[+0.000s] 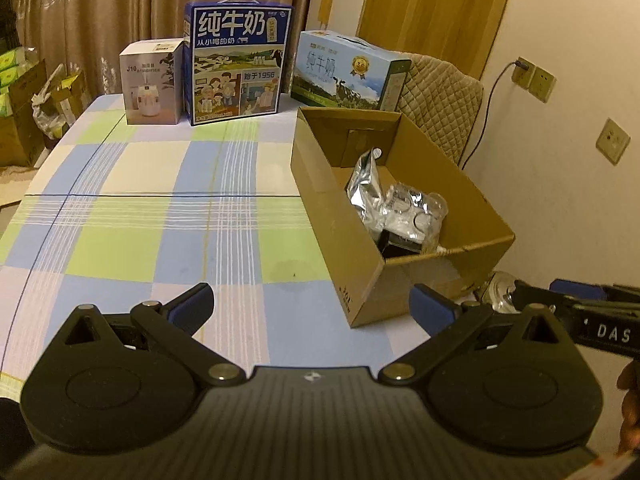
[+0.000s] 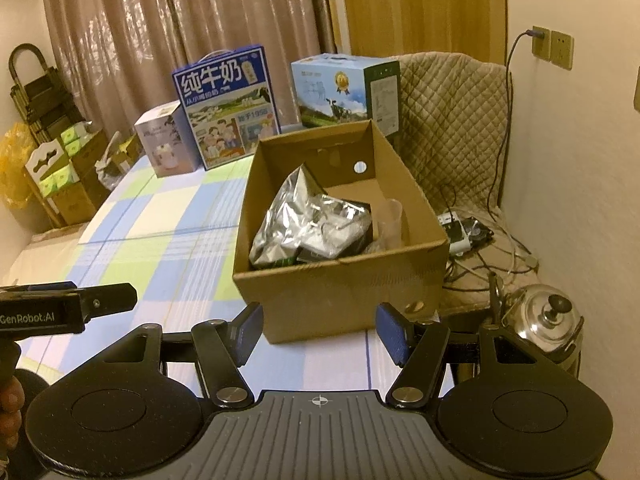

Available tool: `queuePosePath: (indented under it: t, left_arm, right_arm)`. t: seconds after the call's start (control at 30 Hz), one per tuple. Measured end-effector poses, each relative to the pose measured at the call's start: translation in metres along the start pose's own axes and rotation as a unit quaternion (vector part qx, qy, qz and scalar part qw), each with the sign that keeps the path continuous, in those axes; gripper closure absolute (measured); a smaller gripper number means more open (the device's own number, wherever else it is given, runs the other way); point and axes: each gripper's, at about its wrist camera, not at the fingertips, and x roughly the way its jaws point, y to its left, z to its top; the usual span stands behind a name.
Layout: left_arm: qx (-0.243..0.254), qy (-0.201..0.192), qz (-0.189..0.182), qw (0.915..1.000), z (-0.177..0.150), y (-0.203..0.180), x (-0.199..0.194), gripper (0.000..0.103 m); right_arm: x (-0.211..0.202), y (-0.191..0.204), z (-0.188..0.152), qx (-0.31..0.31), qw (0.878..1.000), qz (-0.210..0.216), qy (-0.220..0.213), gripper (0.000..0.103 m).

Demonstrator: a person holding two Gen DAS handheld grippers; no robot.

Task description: Organize objects

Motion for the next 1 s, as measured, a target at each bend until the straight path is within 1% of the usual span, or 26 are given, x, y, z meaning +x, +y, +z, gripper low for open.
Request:
queuePosePath:
  t: [0.2, 0.37, 1.0]
  left_arm:
    - [0.014, 0.013, -0.006, 0.9998, -0.017, -0.003, -0.003, 0.001]
    - [0.015, 0.023, -0.007, 0.9996, -0.026, -0.003, -0.001, 0.001]
    - [0.006, 0.027, -0.008, 0.9996, -0.026, 0.0, 0.0, 0.001]
  right_arm:
    - [-0.003, 0.003, -0.011, -0.005, 1.0, -0.002, 0.006, 0.043]
    - [-0.003, 0.005, -0.018, -0.009, 1.0, -0.003, 0.012, 0.043]
    - [0.0, 0.011, -0.019, -0.011, 1.0, 0.003, 0.017, 0.043]
